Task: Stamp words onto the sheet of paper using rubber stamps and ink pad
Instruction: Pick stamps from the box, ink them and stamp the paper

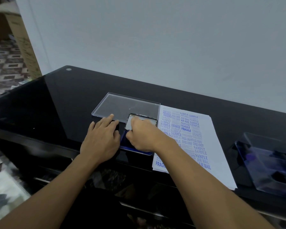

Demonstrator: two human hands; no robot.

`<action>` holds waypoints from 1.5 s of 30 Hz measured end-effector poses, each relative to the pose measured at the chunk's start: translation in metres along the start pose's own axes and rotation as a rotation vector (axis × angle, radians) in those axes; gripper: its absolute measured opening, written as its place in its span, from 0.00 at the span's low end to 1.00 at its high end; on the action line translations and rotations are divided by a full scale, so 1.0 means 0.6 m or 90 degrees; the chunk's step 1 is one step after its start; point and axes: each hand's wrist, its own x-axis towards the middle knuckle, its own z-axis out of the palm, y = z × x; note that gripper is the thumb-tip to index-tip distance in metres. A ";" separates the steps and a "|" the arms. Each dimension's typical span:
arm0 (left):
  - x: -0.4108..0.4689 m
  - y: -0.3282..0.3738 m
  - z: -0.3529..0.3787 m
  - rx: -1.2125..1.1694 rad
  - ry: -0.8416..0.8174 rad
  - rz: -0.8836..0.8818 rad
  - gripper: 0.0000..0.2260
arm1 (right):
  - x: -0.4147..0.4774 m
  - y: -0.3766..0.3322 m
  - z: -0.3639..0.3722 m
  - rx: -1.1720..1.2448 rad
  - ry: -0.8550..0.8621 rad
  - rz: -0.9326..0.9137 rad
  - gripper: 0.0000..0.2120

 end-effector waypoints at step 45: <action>0.009 0.035 -0.042 -0.111 -0.003 0.008 0.21 | -0.010 0.019 -0.023 0.088 0.089 0.045 0.06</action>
